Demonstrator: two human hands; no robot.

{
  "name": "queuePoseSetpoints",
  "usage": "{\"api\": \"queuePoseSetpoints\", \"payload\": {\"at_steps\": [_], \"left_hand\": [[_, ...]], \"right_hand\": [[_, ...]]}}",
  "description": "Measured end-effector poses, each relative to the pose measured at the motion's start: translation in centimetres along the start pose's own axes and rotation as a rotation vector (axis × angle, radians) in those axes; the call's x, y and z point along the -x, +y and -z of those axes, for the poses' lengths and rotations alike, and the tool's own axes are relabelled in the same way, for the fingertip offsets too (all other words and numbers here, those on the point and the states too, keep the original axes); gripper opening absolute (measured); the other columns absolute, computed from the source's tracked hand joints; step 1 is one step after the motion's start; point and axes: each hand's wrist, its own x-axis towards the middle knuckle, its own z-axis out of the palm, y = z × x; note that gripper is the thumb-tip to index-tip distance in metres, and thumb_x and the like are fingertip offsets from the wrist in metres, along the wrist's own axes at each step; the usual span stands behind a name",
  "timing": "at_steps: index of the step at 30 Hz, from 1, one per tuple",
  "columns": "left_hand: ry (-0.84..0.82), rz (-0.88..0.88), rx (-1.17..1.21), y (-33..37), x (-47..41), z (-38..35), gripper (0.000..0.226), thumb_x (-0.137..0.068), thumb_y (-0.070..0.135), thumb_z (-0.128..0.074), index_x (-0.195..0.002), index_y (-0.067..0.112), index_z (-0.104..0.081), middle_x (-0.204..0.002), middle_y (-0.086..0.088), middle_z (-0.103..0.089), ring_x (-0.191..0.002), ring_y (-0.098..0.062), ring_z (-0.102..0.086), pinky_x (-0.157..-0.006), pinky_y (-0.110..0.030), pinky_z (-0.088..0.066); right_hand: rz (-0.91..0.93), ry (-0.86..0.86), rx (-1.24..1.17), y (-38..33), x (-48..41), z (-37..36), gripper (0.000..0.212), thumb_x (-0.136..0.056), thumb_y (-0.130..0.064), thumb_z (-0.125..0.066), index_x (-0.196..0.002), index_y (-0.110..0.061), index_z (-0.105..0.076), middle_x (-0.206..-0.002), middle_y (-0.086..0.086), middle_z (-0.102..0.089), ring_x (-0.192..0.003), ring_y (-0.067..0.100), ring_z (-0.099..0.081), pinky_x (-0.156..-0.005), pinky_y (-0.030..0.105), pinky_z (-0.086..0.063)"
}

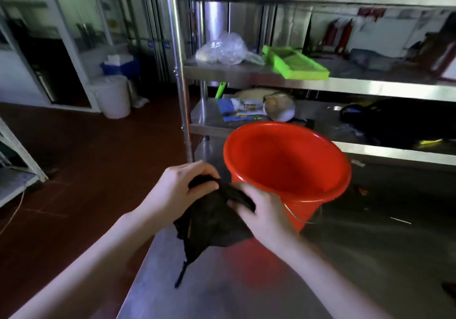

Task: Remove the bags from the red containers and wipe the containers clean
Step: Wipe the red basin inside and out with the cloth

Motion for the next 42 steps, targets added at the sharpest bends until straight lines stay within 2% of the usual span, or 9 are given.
{"api": "queuePoseSetpoints", "payload": {"at_steps": [11, 14, 16, 21, 26, 32, 34, 39, 42], "left_hand": [[0.153, 0.099, 0.124, 3.3, -10.5, -8.5, 0.022, -0.077, 0.015, -0.08, -0.096, 0.017, -0.069, -0.093, 0.009, -0.069, -0.086, 0.0, -0.062, -0.082, -0.013, -0.047], [-0.075, 0.208, -0.018, 1.4, -10.5, -10.8, 0.035, -0.082, 0.017, -0.073, -0.117, 0.017, -0.064, -0.115, 0.002, -0.063, -0.104, -0.015, -0.06, -0.092, -0.03, -0.048], [-0.244, 0.247, -0.144, -0.8, -9.0, -11.2, 0.033, -0.088, 0.028, -0.067, -0.121, 0.022, -0.063, -0.122, 0.004, -0.06, -0.113, -0.017, -0.056, -0.096, -0.031, -0.044], [-0.274, 0.07, -0.268, -4.0, -6.6, -10.1, 0.027, -0.097, 0.035, -0.055, -0.112, 0.018, -0.07, -0.114, 0.002, -0.061, -0.112, -0.021, -0.055, -0.096, -0.039, -0.044], [-0.37, -0.05, -0.447, -6.0, -7.0, -8.5, 0.034, -0.102, 0.031, -0.045, -0.134, 0.028, -0.056, -0.138, 0.008, -0.049, -0.138, -0.019, -0.037, -0.115, -0.035, -0.026], [-0.34, -0.141, -0.321, -3.6, -6.5, -11.0, 0.029, -0.092, 0.048, -0.057, -0.115, 0.033, -0.066, -0.109, 0.015, -0.055, -0.112, -0.009, -0.048, -0.12, -0.042, -0.015], [-0.287, -0.103, -0.17, -2.9, -5.8, -12.5, 0.027, -0.09, 0.043, -0.063, -0.11, 0.025, -0.068, -0.102, 0.013, -0.054, -0.098, -0.01, -0.055, -0.116, -0.041, -0.026], [-0.174, -0.073, -0.08, -1.7, -5.2, -14.1, 0.031, -0.081, 0.052, -0.067, -0.095, 0.025, -0.071, -0.09, 0.012, -0.055, -0.075, -0.005, -0.053, -0.087, -0.036, -0.044], [-0.195, -0.039, 0.013, -0.8, -5.2, -14.2, 0.042, -0.077, 0.064, -0.062, -0.093, 0.025, -0.069, -0.086, 0.017, -0.055, -0.071, 0.0, -0.051, -0.072, -0.028, -0.047]], "right_hand": [[-0.197, 0.33, 0.261, 5.5, -2.8, 11.9, 0.02, -0.078, -0.024, -0.078, -0.097, -0.019, -0.07, -0.092, -0.01, -0.067, -0.088, 0.006, -0.061, -0.074, 0.008, -0.04], [-0.437, 0.218, 0.71, 8.7, -2.3, 12.2, 0.043, -0.086, -0.034, -0.068, -0.126, -0.022, -0.057, -0.129, 0.003, -0.05, -0.118, 0.026, -0.05, -0.098, 0.034, -0.039], [-0.348, 0.126, 0.871, 9.9, -1.3, 10.7, 0.042, -0.091, -0.046, -0.057, -0.128, -0.027, -0.056, -0.135, 0.002, -0.045, -0.123, 0.027, -0.045, -0.104, 0.042, -0.037], [-0.24, -0.007, 0.858, 10.3, 0.1, 7.1, 0.057, -0.1, -0.052, -0.017, -0.102, -0.029, -0.069, -0.1, -0.008, -0.071, -0.099, 0.018, -0.061, -0.096, 0.037, -0.039], [-0.18, 0.001, 0.88, 10.8, 0.1, 8.1, 0.053, -0.098, -0.05, -0.026, -0.08, -0.023, -0.068, -0.08, -0.005, -0.071, -0.083, 0.018, -0.063, -0.083, 0.035, -0.041], [-0.201, -0.072, 0.791, 15.5, 0.2, 14.7, 0.038, -0.101, -0.019, -0.037, -0.088, -0.009, -0.071, -0.096, 0.005, -0.072, -0.099, 0.023, -0.062, -0.104, 0.033, -0.035], [-0.169, -0.056, 0.802, 15.9, 0.5, 15.3, 0.04, -0.102, -0.017, -0.037, -0.085, -0.007, -0.072, -0.091, 0.006, -0.072, -0.093, 0.022, -0.063, -0.105, 0.034, -0.036], [-0.053, 0.116, 0.907, 11.7, 1.3, 8.8, 0.044, -0.09, -0.027, -0.039, -0.053, -0.017, -0.062, -0.056, -0.001, -0.064, -0.056, 0.025, -0.06, -0.062, 0.033, -0.048], [-0.016, 0.168, 0.869, 10.5, 1.4, 6.3, 0.043, -0.09, -0.028, -0.044, -0.049, -0.02, -0.056, -0.048, -0.004, -0.057, -0.049, 0.02, -0.053, -0.056, 0.031, -0.041]]}}
